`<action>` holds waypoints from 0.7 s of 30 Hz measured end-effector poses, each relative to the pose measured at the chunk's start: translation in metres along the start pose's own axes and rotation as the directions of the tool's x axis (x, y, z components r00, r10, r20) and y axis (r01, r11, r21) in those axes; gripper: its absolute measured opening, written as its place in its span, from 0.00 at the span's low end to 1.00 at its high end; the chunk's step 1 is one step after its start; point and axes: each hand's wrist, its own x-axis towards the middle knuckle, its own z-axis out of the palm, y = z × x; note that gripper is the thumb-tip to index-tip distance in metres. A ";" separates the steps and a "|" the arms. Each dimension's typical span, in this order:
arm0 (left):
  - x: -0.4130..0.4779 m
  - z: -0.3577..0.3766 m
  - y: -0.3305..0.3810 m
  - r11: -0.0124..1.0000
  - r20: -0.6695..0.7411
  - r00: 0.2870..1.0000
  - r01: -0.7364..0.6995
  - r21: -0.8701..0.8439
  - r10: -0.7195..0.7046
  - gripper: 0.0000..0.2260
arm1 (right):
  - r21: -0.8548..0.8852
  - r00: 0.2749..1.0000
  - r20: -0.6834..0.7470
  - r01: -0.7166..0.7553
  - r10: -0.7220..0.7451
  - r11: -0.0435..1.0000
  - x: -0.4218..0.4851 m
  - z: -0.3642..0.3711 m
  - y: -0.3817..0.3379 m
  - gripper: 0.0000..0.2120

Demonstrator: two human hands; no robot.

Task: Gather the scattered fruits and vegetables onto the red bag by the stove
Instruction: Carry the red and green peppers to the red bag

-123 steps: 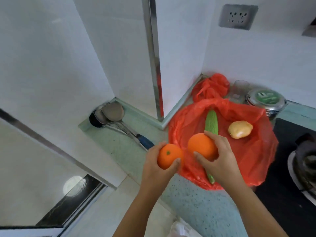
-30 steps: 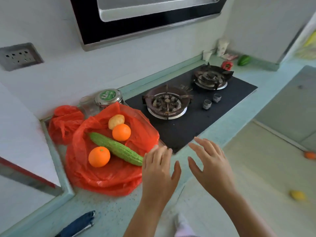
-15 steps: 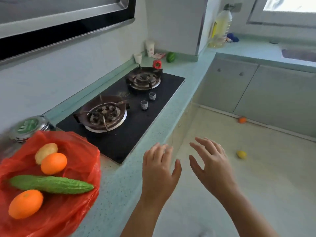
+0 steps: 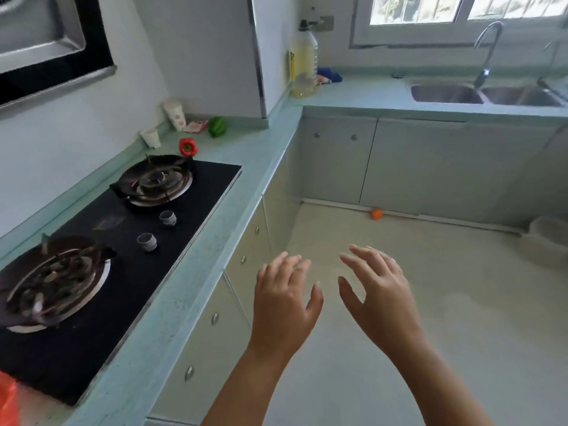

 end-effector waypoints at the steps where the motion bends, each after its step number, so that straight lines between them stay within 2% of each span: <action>1: 0.010 0.009 0.007 1.000 0.003 1.000 0.000 -0.018 0.000 0.17 | -0.003 1.000 -0.008 -0.013 0.013 1.000 0.006 -0.004 0.013 0.15; 13: 0.088 0.088 0.040 0.994 0.030 0.997 -0.065 -0.087 0.068 0.16 | -0.035 0.992 -0.078 -0.097 0.094 0.995 0.053 -0.011 0.106 0.15; 21: 0.156 0.153 0.017 0.984 0.039 0.992 -0.116 -0.137 0.122 0.16 | -0.098 0.986 -0.071 -0.158 0.152 0.983 0.113 0.029 0.148 0.17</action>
